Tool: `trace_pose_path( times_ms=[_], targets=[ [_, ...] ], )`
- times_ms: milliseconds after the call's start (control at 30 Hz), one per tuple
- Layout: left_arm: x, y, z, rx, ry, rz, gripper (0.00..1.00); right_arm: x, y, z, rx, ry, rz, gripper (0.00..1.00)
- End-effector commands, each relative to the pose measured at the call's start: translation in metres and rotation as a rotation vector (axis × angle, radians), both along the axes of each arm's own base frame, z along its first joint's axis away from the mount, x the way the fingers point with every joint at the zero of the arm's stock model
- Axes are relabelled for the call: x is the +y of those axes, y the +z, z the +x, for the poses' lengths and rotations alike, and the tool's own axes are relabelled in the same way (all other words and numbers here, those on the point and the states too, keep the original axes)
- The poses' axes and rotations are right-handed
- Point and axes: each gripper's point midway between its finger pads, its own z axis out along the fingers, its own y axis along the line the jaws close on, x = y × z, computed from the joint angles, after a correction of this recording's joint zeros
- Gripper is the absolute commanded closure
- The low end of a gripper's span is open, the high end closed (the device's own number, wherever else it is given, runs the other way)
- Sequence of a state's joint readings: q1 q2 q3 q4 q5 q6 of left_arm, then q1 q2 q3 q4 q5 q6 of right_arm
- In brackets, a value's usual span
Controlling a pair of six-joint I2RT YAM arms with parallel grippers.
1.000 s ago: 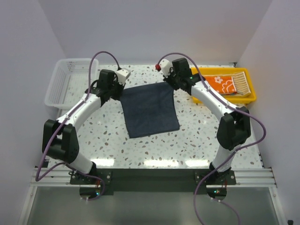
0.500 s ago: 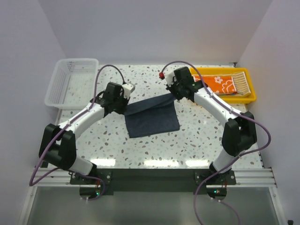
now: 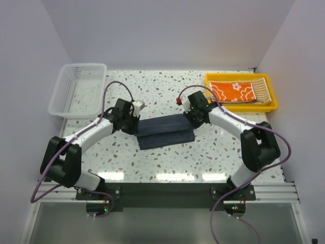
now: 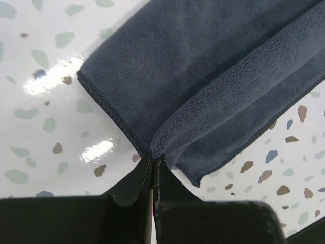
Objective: Fold and stack the towels
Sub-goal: Fold the towel
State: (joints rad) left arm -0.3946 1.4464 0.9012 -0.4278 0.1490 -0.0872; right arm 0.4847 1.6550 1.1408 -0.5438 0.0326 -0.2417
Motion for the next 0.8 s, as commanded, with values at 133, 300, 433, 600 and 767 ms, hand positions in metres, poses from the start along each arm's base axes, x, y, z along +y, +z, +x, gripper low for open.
trace_pose_path(
  times_ms=[133,300,433,600,767],
  targets=[
    [-0.008,-0.015,-0.029,0.073,-0.009,-0.059,1.0,0.006,0.016,0.009,-0.065,-0.022,0.052,0.95],
    [-0.006,-0.008,-0.026,0.049,0.001,-0.046,1.0,0.013,0.024,0.01,-0.066,-0.015,0.072,0.95],
    [-0.002,0.009,-0.017,0.018,0.007,-0.018,1.0,0.015,0.042,0.016,-0.118,-0.015,0.076,0.96],
    [-0.008,0.023,-0.02,0.006,-0.007,-0.055,1.0,0.015,0.055,0.018,-0.16,-0.004,0.079,0.96],
    [-0.012,0.009,-0.04,0.061,0.009,-0.091,1.0,0.015,0.043,0.002,-0.11,0.004,0.088,0.96]
  ],
)
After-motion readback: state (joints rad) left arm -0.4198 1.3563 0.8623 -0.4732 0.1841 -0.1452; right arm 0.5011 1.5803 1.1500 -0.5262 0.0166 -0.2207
